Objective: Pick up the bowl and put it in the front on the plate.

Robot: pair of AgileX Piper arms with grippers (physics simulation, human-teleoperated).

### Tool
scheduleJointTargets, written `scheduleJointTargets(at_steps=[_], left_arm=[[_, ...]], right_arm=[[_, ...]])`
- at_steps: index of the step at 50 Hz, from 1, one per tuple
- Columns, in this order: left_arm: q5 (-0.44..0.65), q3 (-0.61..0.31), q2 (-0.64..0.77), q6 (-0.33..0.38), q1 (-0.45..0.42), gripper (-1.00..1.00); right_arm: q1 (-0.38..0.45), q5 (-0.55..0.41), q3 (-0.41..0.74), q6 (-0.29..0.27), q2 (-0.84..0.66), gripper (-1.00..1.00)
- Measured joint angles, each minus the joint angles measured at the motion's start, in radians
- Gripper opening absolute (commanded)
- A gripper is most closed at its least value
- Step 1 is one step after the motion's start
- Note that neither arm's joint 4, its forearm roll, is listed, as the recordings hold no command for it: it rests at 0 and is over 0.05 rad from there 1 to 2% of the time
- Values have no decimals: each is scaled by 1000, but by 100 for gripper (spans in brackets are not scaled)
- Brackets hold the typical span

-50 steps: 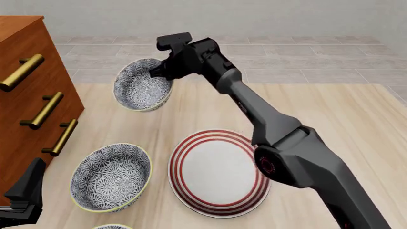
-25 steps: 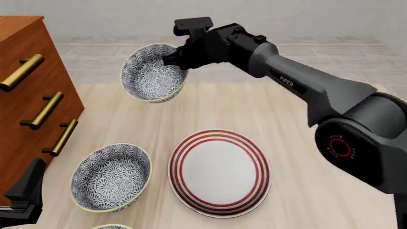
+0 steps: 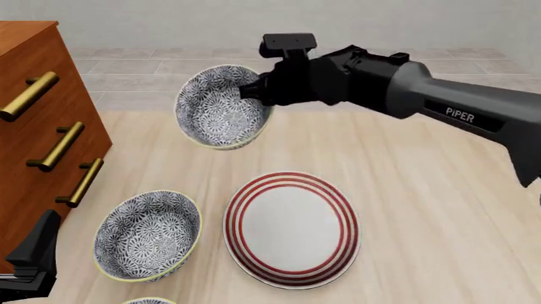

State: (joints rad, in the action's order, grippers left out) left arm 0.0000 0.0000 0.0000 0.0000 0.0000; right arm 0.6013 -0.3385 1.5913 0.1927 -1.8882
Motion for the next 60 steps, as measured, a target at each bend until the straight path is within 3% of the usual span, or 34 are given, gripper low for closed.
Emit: scheduleJointTargets(at_steps=[27,60], left_arm=[[0,0,0,0,0,100],[0,0,0,0,0,100]], right_arm=[[-34,125,-322,79,186,-100],[-73,275,-598,139,287,-100]])
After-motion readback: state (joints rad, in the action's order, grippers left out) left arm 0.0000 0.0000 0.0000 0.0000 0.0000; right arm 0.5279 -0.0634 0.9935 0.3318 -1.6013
